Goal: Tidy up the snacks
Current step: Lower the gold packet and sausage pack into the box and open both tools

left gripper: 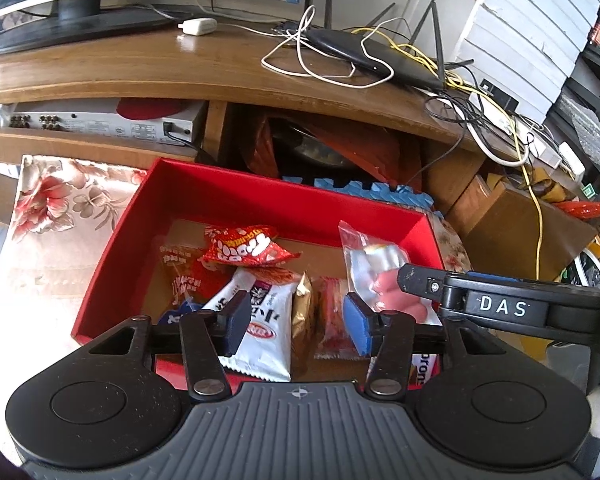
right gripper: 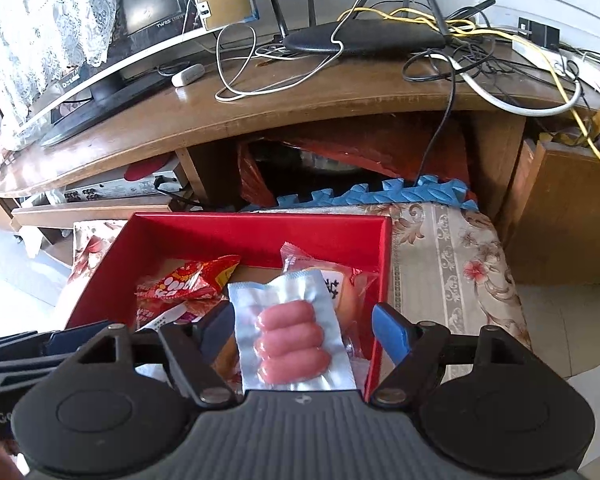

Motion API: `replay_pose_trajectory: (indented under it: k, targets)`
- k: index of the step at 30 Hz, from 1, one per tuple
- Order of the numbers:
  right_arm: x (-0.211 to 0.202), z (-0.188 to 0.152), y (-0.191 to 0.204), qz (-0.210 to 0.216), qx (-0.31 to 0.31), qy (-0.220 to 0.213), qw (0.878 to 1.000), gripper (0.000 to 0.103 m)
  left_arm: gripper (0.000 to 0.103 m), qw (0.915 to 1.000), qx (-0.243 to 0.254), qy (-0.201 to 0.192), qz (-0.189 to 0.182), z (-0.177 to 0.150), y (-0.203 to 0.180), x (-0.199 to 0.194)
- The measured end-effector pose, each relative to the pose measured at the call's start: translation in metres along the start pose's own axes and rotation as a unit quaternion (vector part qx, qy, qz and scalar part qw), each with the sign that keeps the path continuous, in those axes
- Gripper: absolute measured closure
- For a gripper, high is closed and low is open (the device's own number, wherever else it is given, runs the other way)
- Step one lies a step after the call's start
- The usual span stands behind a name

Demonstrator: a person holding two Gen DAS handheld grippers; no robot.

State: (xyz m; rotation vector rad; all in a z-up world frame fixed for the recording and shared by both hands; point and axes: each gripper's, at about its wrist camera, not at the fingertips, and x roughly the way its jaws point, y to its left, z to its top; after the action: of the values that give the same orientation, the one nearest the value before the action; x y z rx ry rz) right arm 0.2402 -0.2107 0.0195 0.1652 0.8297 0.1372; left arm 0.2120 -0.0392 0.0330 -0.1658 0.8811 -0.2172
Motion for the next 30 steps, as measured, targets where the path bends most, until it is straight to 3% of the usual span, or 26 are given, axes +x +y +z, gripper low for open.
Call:
replay_pose_trajectory:
  k: [17,30]
  targets:
    - [-0.042,-0.032,-0.014,0.007,0.013,-0.007,1.0,0.019,0.037,0.9996,0.015,0.014,-0.017,-0.045,-0.013,-0.032]
    - [-0.065,-0.071,-0.019,0.016,0.011,0.014,1.0,0.019,0.036,0.9955,0.03,0.09,-0.007,-0.109,-0.007,-0.033]
